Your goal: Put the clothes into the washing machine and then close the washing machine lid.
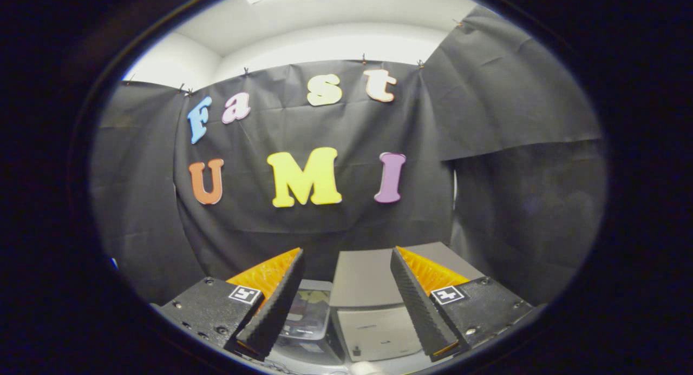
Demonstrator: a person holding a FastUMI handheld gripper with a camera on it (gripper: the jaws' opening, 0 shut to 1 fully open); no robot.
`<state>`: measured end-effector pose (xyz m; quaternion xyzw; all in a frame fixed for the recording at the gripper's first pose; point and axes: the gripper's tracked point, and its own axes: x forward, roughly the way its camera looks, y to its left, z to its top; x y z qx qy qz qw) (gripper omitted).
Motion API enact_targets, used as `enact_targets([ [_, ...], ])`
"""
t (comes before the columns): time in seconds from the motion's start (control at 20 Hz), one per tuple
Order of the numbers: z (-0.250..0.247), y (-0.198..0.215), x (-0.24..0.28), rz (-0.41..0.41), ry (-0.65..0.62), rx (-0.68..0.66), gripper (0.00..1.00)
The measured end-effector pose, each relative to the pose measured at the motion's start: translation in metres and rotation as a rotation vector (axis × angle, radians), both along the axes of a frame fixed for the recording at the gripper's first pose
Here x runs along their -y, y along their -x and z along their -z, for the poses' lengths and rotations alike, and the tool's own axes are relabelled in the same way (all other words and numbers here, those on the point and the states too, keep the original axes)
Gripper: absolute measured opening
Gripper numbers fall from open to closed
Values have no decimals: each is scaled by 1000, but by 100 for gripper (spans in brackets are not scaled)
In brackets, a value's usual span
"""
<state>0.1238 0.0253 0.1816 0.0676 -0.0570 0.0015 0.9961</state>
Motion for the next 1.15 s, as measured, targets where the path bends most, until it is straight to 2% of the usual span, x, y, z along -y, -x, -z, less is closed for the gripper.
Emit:
enact_targets([
  [0.3, 81, 36, 87, 52, 6, -34, 99],
  [0.55, 135, 52, 129, 77, 23, -13, 100],
  [0.95, 222, 52, 141, 54, 52, -80, 99],
  [1.15, 239, 55, 139, 42, 50, -104, 99],
])
